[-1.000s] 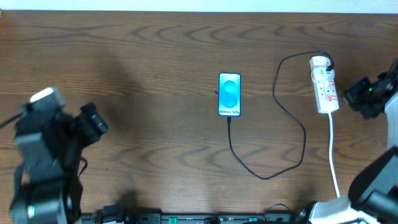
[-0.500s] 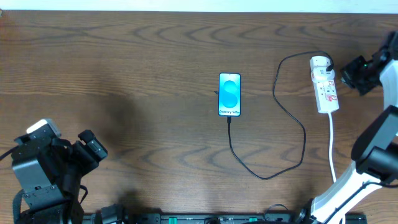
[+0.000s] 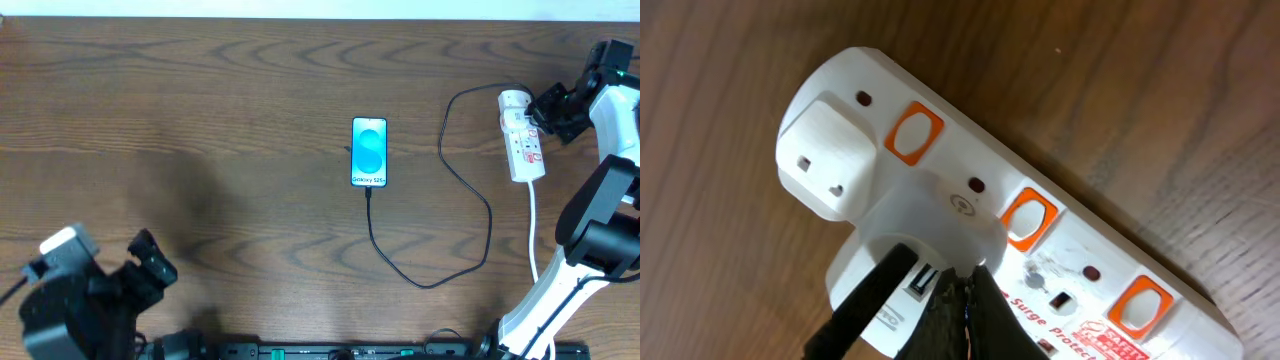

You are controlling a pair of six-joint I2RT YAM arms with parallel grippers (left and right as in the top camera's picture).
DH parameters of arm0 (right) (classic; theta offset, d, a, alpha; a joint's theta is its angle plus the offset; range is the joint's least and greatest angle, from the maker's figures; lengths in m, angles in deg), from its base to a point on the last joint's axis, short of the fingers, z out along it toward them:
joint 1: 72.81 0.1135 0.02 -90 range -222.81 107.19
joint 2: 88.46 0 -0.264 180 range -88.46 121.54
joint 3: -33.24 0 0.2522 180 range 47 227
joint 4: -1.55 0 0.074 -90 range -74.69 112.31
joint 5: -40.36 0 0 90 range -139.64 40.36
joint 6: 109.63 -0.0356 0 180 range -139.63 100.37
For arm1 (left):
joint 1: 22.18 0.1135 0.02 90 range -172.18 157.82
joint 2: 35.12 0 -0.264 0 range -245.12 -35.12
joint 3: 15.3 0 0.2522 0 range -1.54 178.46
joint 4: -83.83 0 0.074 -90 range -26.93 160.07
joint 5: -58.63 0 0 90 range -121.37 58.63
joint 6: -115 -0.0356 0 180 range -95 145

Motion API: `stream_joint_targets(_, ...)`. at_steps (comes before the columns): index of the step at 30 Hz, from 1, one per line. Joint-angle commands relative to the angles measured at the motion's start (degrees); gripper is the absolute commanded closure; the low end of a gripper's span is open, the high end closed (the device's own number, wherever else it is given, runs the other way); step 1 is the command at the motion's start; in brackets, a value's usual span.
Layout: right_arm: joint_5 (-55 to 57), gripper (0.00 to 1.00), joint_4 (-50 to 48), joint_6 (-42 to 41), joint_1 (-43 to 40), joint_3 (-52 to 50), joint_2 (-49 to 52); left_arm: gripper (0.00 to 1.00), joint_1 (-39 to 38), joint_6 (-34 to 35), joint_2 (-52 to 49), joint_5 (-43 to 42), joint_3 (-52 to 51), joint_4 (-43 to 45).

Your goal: Plug charger to phone and switch on socket

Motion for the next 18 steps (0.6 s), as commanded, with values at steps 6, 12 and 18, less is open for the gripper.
stream_joint_targets(6,6.84,0.99,1.55,-0.5,0.13,0.39,1.53,0.02,-0.26,-0.07,11.91,0.94,-0.28,-0.15)
stream_joint_targets(12,6.36,0.99,1.16,-0.55,0.13,0.39,1.79,0.02,-3.41,-0.07,16.81,0.94,-0.28,-0.5)
stream_joint_targets(18,5.62,0.99,1.29,-0.5,0.13,0.37,3.52,0.02,-5.88,-0.07,18.16,0.94,-0.28,-2.97)
